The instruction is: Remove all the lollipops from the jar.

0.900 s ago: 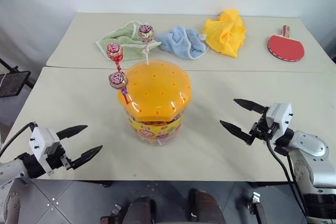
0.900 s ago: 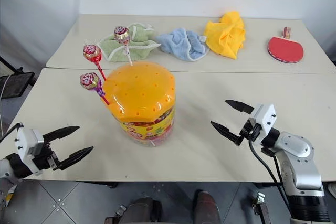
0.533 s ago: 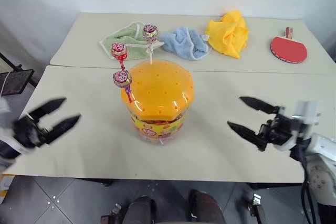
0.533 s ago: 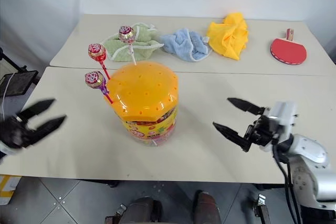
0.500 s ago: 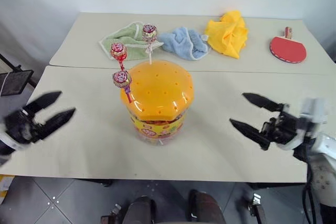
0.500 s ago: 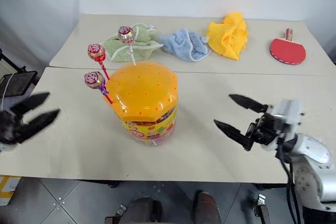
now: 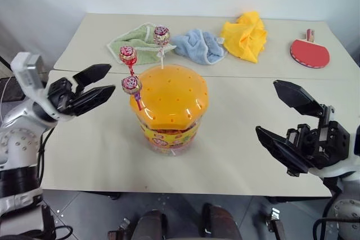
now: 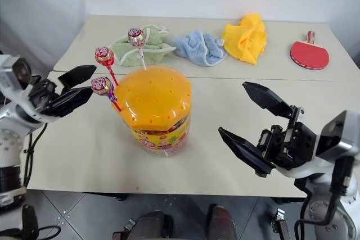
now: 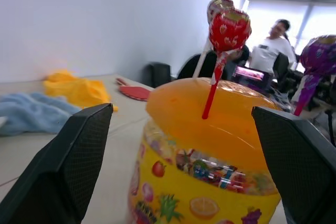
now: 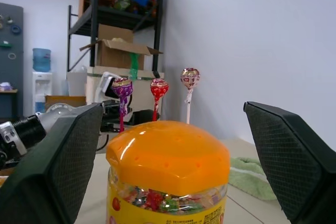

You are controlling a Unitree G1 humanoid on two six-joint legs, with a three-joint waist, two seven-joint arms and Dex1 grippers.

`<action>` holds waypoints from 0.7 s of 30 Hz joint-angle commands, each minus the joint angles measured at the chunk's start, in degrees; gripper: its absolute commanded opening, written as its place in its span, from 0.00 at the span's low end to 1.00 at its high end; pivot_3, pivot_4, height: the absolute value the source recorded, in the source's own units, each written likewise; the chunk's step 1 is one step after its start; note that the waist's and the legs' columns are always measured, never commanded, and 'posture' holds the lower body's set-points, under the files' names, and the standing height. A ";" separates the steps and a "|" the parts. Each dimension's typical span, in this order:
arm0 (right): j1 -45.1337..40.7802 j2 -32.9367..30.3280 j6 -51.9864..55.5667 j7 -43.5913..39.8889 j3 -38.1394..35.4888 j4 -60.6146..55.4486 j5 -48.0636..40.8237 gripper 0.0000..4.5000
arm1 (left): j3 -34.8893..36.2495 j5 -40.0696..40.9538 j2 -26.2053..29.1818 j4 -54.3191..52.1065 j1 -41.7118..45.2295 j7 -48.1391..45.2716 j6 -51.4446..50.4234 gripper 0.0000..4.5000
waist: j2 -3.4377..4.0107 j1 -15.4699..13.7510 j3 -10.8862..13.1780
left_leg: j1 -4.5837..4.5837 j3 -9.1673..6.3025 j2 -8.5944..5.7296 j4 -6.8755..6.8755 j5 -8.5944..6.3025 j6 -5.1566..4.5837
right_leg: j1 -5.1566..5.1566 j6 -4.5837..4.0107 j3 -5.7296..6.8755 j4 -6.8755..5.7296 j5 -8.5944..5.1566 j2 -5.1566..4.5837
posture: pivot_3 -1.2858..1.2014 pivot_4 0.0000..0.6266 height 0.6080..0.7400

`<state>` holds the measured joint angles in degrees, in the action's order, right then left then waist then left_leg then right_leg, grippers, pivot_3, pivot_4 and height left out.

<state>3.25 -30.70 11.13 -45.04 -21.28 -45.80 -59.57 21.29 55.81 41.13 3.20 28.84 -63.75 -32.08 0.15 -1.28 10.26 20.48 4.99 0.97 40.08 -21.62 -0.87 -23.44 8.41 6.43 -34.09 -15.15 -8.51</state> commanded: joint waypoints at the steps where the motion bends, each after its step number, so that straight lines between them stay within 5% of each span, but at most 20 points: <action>1: 2.42 0.02 -1.41 1.10 -1.11 -3.29 0.61 0.99 | -1.85 -0.31 -1.25 0.46 3.58 -2.44 0.15 1.00 | -0.02 0.01 -0.01 | 0.00 0.02 0.00 0.00 0.00 0.00 | 0.00 0.00 -0.01 0.00 0.00 0.00 | 0.52 0.24 1.00; 5: 3.72 0.32 -2.60 0.91 -0.77 -2.94 2.68 1.00 | -4.27 -0.46 -2.00 1.38 6.05 -5.84 -1.31 0.80 | -0.02 0.25 -0.01 | -0.03 0.12 0.00 0.00 0.00 0.00 | -0.01 0.00 -0.05 0.01 0.00 0.00 | 0.52 0.24 1.00; 16: 3.38 1.58 -5.00 0.58 1.79 -1.16 5.78 1.00 | -4.53 -1.16 -3.50 3.19 8.94 -5.84 -2.20 0.04 | -0.03 0.05 -0.01 | -0.06 0.15 0.01 0.03 0.00 -0.01 | 0.00 0.00 -0.11 0.02 0.00 0.00 | 0.52 0.24 1.00; 21: 0.39 0.93 -4.76 -0.47 3.15 0.18 4.55 1.00 | 1.21 6.00 -5.95 5.03 12.79 1.87 -7.29 0.00 | -0.12 -0.07 0.04 | -0.04 0.12 0.01 0.08 0.00 -0.02 | 0.02 0.00 -0.11 0.02 0.00 -0.01 | 0.52 0.24 1.00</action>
<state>4.56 -29.43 7.34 -44.98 -18.17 -45.07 -54.03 18.72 57.82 34.82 8.05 39.33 -64.71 -37.75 0.03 -1.35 10.30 20.44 5.10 0.99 40.16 -21.62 -0.89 -23.42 8.42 6.32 -34.07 -15.15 -8.52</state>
